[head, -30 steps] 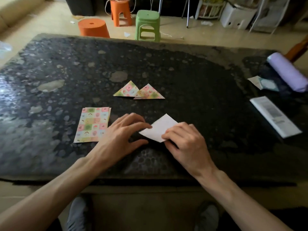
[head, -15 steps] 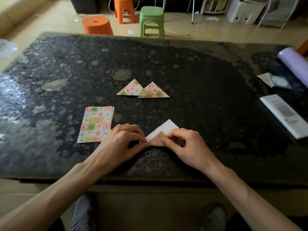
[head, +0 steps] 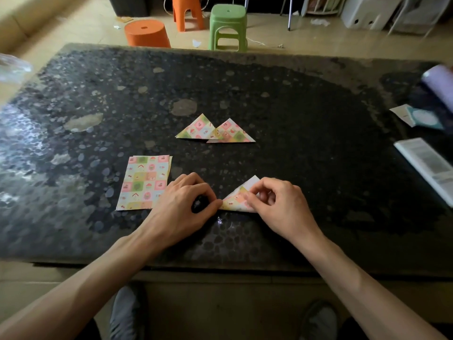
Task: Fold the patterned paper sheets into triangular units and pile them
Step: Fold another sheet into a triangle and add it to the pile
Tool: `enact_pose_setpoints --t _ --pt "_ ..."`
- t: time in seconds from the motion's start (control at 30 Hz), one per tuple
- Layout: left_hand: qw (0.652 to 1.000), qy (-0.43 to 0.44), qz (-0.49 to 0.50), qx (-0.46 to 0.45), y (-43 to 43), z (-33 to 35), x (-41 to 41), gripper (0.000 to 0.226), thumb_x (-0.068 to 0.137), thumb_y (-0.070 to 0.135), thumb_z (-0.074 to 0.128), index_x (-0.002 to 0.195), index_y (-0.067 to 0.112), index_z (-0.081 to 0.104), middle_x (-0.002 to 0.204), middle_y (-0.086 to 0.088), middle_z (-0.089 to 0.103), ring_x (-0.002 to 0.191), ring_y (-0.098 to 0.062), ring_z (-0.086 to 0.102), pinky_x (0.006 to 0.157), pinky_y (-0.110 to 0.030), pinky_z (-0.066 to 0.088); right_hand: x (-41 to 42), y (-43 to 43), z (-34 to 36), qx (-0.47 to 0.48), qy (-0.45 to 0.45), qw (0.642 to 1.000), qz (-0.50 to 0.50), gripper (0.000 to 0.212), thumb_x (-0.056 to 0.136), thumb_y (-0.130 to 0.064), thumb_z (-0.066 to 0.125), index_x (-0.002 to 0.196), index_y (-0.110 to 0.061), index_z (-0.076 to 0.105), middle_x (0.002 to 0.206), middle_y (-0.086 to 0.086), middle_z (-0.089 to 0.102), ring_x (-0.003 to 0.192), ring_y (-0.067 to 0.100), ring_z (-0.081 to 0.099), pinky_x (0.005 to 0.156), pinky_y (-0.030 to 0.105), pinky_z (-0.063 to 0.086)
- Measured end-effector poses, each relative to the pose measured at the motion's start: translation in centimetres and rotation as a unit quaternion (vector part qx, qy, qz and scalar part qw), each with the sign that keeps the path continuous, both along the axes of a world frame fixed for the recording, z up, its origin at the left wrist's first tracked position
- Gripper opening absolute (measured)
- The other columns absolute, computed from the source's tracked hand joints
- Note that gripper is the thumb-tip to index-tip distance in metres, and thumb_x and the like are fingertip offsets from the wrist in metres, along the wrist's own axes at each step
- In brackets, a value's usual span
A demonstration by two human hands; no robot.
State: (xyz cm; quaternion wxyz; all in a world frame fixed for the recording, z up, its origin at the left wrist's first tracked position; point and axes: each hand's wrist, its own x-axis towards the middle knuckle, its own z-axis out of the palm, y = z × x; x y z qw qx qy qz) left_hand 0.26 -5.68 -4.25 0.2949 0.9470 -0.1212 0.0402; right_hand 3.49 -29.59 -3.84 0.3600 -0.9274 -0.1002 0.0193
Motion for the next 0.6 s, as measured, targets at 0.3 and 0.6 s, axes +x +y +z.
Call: enact_pose_setpoints --t 0.3,0.6 --pt "0.999 0.025 0.019 0.019 0.1 0.0 0.7 0.029 0.082 0.065 0.061 0.084 0.038 0.071 0.100 0.020 0.052 0.097 -0.002 0.046 0.083 -0.026 0.046 0.4 0.6 0.4 -0.038 0.027 0.998 -0.029 0.019 0.088 -0.047 0.078 0.086 -0.030 0.071 0.072 -0.013 0.062 0.065 0.005 0.058 0.059 0.020 0.040" --pt "0.996 0.075 0.029 0.025 0.2 0.6 1.2 0.020 0.080 0.057 0.075 0.085 0.038 0.074 0.100 0.022 0.049 0.101 -0.002 0.045 0.075 -0.012 0.036 0.8 0.9 0.6 -0.036 0.064 0.996 -0.047 0.017 0.088 -0.044 0.079 0.092 -0.030 0.071 0.075 -0.014 0.061 0.068 0.003 0.058 0.061 0.019 0.040"
